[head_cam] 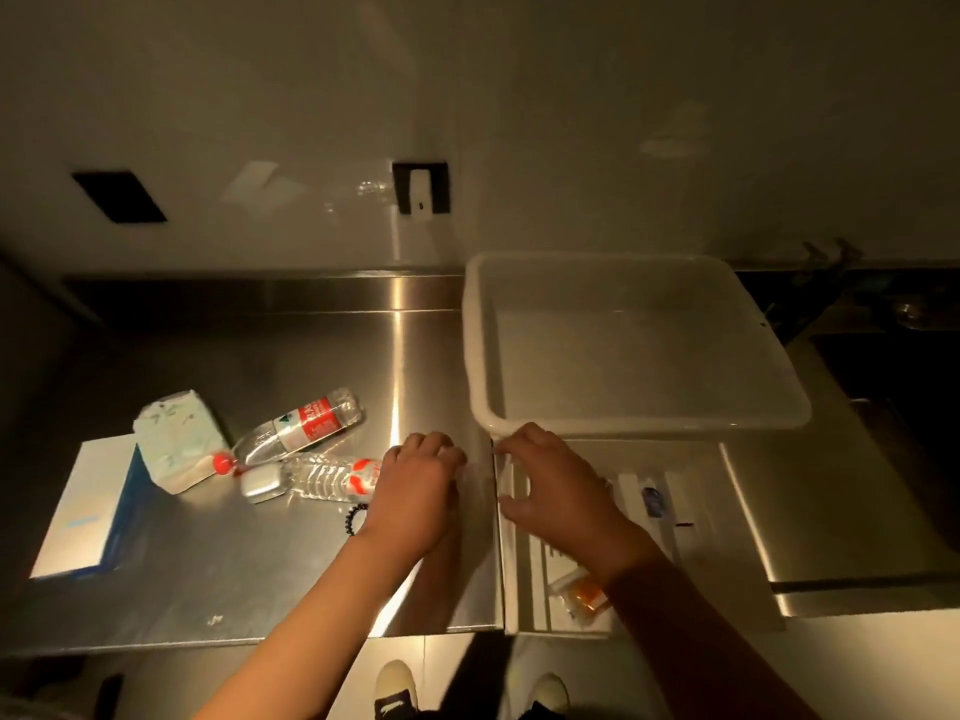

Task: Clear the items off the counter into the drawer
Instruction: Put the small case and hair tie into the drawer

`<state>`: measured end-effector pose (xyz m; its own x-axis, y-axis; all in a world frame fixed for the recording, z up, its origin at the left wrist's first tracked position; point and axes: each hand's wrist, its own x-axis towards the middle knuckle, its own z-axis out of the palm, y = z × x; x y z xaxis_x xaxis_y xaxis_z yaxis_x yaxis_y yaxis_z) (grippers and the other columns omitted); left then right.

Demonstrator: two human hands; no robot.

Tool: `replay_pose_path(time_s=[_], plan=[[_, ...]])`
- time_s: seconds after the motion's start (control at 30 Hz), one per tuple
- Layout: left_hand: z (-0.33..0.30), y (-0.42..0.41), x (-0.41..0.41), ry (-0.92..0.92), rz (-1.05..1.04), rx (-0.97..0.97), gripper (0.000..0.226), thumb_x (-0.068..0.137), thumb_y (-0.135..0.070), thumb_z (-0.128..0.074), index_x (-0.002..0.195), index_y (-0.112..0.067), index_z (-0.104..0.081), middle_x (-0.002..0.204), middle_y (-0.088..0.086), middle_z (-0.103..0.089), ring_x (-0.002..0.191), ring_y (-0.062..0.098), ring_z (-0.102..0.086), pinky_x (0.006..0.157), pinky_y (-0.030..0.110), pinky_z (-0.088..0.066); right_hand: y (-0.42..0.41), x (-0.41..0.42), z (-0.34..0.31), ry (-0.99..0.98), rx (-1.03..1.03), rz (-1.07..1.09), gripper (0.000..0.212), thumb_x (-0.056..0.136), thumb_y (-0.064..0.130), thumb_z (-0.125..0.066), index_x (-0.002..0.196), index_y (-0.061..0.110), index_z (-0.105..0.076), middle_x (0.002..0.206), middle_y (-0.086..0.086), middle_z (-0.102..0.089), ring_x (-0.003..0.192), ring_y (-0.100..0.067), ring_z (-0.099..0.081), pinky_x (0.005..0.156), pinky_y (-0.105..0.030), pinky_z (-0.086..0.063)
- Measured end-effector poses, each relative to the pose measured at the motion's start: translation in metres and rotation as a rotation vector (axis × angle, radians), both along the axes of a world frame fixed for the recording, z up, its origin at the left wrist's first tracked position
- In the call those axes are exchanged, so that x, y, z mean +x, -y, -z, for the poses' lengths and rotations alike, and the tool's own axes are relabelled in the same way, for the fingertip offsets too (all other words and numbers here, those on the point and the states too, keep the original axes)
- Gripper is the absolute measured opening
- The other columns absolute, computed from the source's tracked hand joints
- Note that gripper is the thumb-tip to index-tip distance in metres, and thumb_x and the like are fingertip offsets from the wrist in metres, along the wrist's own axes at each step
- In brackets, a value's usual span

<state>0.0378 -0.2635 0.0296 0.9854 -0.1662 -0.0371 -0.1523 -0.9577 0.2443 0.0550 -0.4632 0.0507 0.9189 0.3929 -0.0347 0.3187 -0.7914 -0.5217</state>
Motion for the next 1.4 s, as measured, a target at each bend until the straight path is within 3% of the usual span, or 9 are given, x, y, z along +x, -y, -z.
replay_pose_path(time_s=[0.3, 0.5, 0.6, 0.7, 0.77, 0.87, 0.97, 1.17, 1.4], plan=[[0.013, -0.124, -0.031, -0.074, -0.238, 0.007, 0.039, 0.085, -0.026, -0.064, 0.124, -0.028, -0.065, 0.126, -0.005, -0.059, 0.118, 0.024, -0.051, 0.095, 0.041, -0.046, -0.118, -0.008, 0.028, -0.041, 0.029, -0.222, 0.052, 0.075, 0.038, -0.071, 0.124, 0.039, -0.053, 0.119, 0.019, -0.046, 0.112, -0.01, -0.051, 0.089, -0.03, -0.052], [0.041, -0.194, -0.053, -0.116, -0.345, -0.011, 0.039, 0.09, -0.029, -0.065, 0.129, -0.025, -0.061, 0.131, -0.002, -0.057, 0.121, 0.023, -0.05, 0.098, 0.037, -0.045, -0.179, -0.02, 0.069, -0.12, -0.044, -0.308, 0.064, 0.071, 0.046, -0.064, 0.132, 0.039, -0.047, 0.137, 0.016, -0.048, 0.123, -0.012, -0.051, 0.102, -0.032, -0.049], [0.052, -0.22, -0.058, -0.13, -0.368, -0.046, 0.041, 0.089, -0.028, -0.068, 0.129, -0.024, -0.061, 0.134, -0.001, -0.056, 0.122, 0.023, -0.051, 0.101, 0.038, -0.047, -0.195, -0.024, 0.087, -0.125, -0.059, -0.3, 0.06, 0.069, 0.044, -0.065, 0.127, 0.038, -0.051, 0.129, 0.015, -0.053, 0.113, -0.012, -0.055, 0.096, -0.024, -0.046], [0.062, -0.239, -0.058, -0.128, -0.367, -0.061, 0.043, 0.088, -0.026, -0.069, 0.13, -0.022, -0.059, 0.141, 0.001, -0.052, 0.126, 0.025, -0.051, 0.104, 0.041, -0.048, -0.204, -0.031, 0.101, -0.061, 0.042, -0.3, 0.056, 0.066, 0.027, -0.073, 0.12, 0.018, -0.065, 0.118, 0.001, -0.066, 0.104, -0.016, -0.06, 0.092, -0.016, -0.043], [0.068, -0.249, -0.056, -0.117, -0.365, -0.074, 0.047, 0.087, -0.025, -0.071, 0.133, -0.021, -0.058, 0.14, 0.003, -0.053, 0.125, 0.025, -0.051, 0.103, 0.04, -0.048, -0.211, -0.031, 0.109, -0.069, 0.029, -0.314, 0.057, 0.066, 0.016, -0.077, 0.121, 0.008, -0.068, 0.121, -0.01, -0.068, 0.11, -0.025, -0.063, 0.098, -0.028, -0.05], [0.076, -0.26, -0.05, -0.104, -0.352, -0.091, 0.055, 0.087, -0.024, -0.072, 0.138, -0.02, -0.053, 0.14, 0.004, -0.053, 0.125, 0.026, -0.052, 0.103, 0.04, -0.048, -0.22, -0.029, 0.115, -0.195, -0.119, -0.268, 0.063, 0.083, 0.014, -0.069, 0.143, 0.015, -0.052, 0.149, -0.008, -0.05, 0.139, -0.025, -0.045, 0.117, -0.033, -0.035], [0.084, -0.267, -0.041, -0.115, -0.319, -0.102, 0.059, 0.087, -0.025, -0.073, 0.141, -0.022, -0.05, 0.143, 0.003, -0.051, 0.127, 0.025, -0.05, 0.106, 0.041, -0.049, -0.225, -0.031, 0.121, -0.247, -0.206, -0.246, 0.063, 0.091, 0.018, -0.06, 0.151, 0.021, -0.041, 0.158, -0.005, -0.036, 0.149, -0.024, -0.029, 0.123, -0.036, -0.022], [0.1, -0.272, -0.031, -0.107, -0.281, -0.129, 0.064, 0.084, -0.022, -0.076, 0.143, -0.02, -0.049, 0.143, 0.006, -0.052, 0.126, 0.028, -0.053, 0.105, 0.044, -0.05, -0.224, -0.032, 0.129, -0.236, -0.241, -0.221, 0.056, 0.095, 0.015, -0.056, 0.149, 0.017, -0.043, 0.162, -0.002, -0.03, 0.154, -0.024, -0.015, 0.123, -0.042, -0.026], [0.112, -0.27, -0.028, -0.095, -0.314, -0.129, 0.066, 0.081, -0.024, -0.08, 0.141, -0.02, -0.051, 0.142, 0.01, -0.048, 0.124, 0.03, -0.054, 0.105, 0.045, -0.05, -0.222, -0.032, 0.127, -0.217, -0.253, -0.192, 0.045, 0.1, 0.011, -0.048, 0.145, 0.014, -0.05, 0.162, -0.003, -0.028, 0.15, -0.027, -0.024, 0.118, -0.042, -0.034]])
